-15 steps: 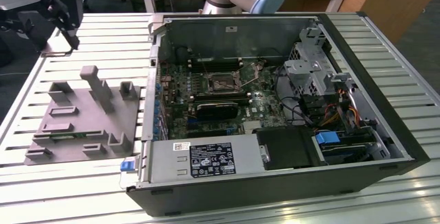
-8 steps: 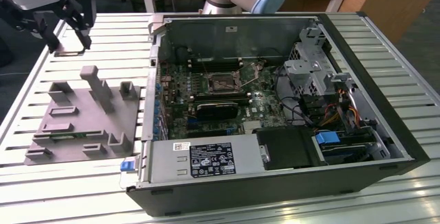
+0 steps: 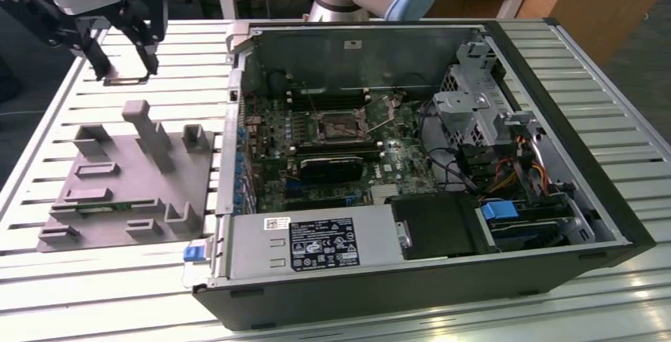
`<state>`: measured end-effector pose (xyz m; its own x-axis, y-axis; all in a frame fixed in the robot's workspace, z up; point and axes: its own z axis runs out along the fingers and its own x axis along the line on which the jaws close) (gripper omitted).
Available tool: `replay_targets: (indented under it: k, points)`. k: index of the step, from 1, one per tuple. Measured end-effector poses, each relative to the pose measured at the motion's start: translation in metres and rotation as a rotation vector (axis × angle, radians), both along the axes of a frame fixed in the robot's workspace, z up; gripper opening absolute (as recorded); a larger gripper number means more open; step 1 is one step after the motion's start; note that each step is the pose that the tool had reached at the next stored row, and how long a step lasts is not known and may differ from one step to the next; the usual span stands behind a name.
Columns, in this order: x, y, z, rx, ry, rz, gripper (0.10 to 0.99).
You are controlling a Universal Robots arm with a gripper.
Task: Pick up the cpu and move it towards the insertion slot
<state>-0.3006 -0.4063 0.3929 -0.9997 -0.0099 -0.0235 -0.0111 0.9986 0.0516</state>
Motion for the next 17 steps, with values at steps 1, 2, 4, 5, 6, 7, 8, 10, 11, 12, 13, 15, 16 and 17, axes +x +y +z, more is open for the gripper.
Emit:
replay_targets:
  k: [1, 2, 4, 5, 6, 7, 8, 10, 11, 12, 13, 15, 16, 17]
  points:
    - [0.0025, 0.0000, 0.0000, 0.000, 0.0000, 0.000, 0.537]
    - [0.0052, 0.0000, 0.0000, 0.000, -0.0001, 0.000, 0.537]
    - [0.0106, 0.0000, 0.0000, 0.000, 0.0000, 0.000, 0.537]
    - [0.0130, 0.0000, 0.0000, 0.000, 0.0000, 0.000, 0.537]
    - [0.0156, 0.0000, 0.0000, 0.000, 0.0000, 0.000, 0.537]
    - [0.0185, 0.0000, 0.0000, 0.000, 0.0000, 0.000, 0.537]
    - [0.0212, 0.0000, 0.0000, 0.000, 0.0000, 0.000, 0.537]
    - [0.0269, 0.0000, 0.0000, 0.000, -0.0001, 0.000, 0.537]
    - [0.0298, 0.0000, 0.0000, 0.000, 0.0000, 0.000, 0.537]
    - [0.0328, 0.0000, 0.0000, 0.000, 0.0000, 0.000, 0.537]
    - [0.0363, 0.0000, 0.0000, 0.000, 0.0000, 0.000, 0.537]
    - [0.0440, 0.0000, 0.0000, 0.000, 0.0001, 0.000, 0.537]
    - [0.0474, 0.0000, 0.0000, 0.000, 0.0000, 0.000, 0.537]
    - [0.0507, 0.0000, 0.0000, 0.000, -0.0001, 0.000, 0.537]
